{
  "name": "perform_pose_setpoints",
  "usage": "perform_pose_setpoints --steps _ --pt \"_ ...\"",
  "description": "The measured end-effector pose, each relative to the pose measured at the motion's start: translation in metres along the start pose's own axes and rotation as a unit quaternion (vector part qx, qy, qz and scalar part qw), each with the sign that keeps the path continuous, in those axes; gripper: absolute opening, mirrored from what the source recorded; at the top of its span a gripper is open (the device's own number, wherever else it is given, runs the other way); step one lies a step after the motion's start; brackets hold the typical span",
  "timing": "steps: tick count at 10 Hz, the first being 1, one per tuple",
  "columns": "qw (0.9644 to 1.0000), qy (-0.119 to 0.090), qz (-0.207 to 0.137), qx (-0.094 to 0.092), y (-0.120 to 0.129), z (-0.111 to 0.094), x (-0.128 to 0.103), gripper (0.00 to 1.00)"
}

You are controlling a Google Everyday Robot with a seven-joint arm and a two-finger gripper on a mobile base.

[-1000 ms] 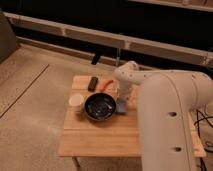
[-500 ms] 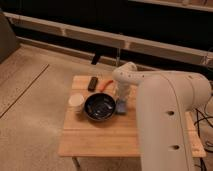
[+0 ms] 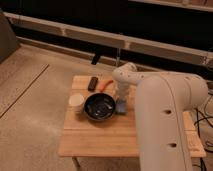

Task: Place the white sponge in the ceramic cup

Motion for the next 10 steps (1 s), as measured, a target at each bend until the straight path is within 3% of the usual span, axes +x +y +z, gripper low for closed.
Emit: perform_pose_setpoints --steps 3,5,7,10 --pt "0.9999 0.01 -0.007 0.007 0.001 0.007 0.003 0.59" --pt "0.9999 0.007 -0.012 0.004 0.004 0.007 0.002 0.35" --pt "0.9999 -0.01 -0.008 0.0 0.004 -0.001 -0.006 0.19" --pt "0.998 -0.061 0.011 -0.012 0.001 -0.037 -0.025 0.18"
